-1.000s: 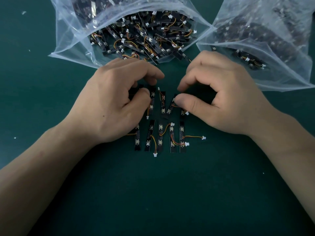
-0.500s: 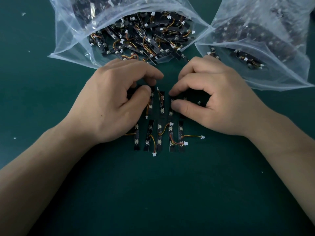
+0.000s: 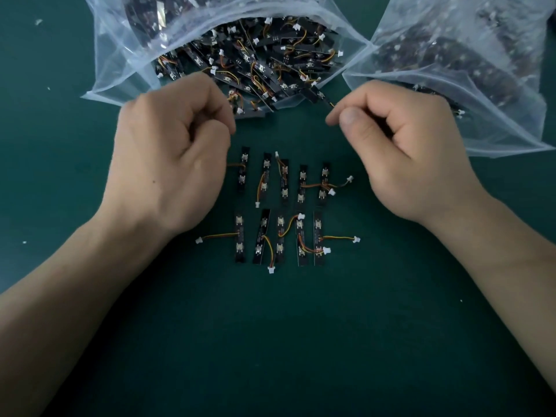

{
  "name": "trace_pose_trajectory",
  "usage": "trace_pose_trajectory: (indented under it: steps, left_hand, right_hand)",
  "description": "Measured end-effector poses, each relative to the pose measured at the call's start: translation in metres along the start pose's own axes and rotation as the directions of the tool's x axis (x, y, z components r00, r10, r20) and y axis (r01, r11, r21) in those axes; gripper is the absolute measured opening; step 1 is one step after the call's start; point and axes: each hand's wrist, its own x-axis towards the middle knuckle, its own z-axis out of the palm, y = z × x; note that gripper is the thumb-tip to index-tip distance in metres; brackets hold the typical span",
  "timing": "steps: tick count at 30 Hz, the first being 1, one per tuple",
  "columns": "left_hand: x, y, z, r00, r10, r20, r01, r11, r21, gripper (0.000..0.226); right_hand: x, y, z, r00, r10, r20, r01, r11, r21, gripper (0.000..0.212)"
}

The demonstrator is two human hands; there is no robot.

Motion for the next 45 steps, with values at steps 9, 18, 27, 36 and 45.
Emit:
trace_pose_trajectory:
  steps: [9, 18, 27, 36, 45]
  left_hand:
    - [-0.004, 0.003, -0.001, 0.993, -0.115, -0.014, 0.110, 0.901, 0.420, 0.022]
    - [-0.003, 0.012, -0.004, 0.988, -0.155, 0.001, 0.144, 0.919, 0.368, 0.032]
    - [-0.004, 0.012, -0.003, 0.989, -0.146, 0.007, 0.133, 0.918, 0.374, 0.032]
    - [-0.004, 0.010, -0.002, 0.985, -0.170, 0.006, 0.157, 0.919, 0.362, 0.033]
    - [-0.003, 0.005, -0.003, 0.985, -0.157, 0.074, 0.137, 0.964, 0.228, 0.031]
  right_hand:
    - [-0.001, -0.001, 0.003, 0.991, 0.116, 0.067, -0.096, 0.963, -0.250, 0.023]
    - [-0.001, -0.002, 0.002, 0.990, 0.120, 0.075, -0.097, 0.962, -0.256, 0.023]
    - [-0.001, -0.002, 0.003, 0.990, 0.122, 0.074, -0.100, 0.964, -0.245, 0.023]
    - [-0.001, -0.001, 0.003, 0.988, 0.138, 0.069, -0.120, 0.968, -0.219, 0.021]
    - [-0.003, -0.010, -0.001, 0.993, 0.097, 0.061, -0.091, 0.991, -0.099, 0.026]
